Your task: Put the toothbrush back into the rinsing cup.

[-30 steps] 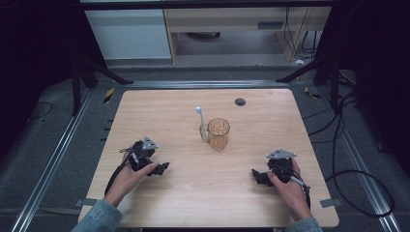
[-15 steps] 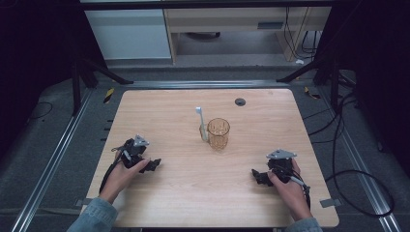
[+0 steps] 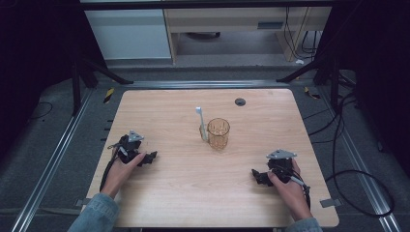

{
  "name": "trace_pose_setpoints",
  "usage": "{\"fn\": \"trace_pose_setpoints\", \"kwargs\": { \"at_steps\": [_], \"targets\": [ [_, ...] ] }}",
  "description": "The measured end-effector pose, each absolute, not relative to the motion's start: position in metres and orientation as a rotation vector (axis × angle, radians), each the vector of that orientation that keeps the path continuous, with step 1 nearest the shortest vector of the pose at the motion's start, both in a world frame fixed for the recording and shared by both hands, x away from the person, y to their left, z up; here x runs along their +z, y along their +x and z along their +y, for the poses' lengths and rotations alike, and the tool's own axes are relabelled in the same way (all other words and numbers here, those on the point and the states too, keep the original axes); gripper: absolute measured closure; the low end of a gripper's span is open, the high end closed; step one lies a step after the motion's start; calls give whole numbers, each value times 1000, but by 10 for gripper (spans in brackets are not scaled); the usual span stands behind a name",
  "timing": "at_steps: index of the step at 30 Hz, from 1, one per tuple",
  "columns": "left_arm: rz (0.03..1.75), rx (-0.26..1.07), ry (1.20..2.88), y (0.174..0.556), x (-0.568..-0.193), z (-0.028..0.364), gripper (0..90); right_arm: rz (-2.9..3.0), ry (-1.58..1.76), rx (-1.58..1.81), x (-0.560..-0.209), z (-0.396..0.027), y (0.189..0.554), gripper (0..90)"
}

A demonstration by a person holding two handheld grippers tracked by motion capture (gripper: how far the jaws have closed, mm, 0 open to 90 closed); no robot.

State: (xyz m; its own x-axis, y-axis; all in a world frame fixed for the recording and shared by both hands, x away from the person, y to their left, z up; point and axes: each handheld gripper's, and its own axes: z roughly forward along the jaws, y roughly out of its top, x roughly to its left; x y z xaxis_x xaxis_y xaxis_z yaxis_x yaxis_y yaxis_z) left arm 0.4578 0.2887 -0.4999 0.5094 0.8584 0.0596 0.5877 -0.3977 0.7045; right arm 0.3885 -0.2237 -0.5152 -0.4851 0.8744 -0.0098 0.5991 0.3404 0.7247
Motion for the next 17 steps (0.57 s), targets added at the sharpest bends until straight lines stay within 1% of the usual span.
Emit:
{"fn": "trace_pose_setpoints", "kwargs": {
  "at_steps": [5, 13, 17],
  "targets": [
    [1184, 540, 2107, 461, -506, 291, 64, 2212, 1296, 942, -515, -224, 389, 6],
    [1178, 533, 2096, 463, -509, 292, 28, 2210, 1298, 940, -515, -224, 389, 6],
    [1205, 534, 2093, 463, -509, 291, 0, 2210, 1297, 940, -515, -224, 389, 6]
  ]
}}
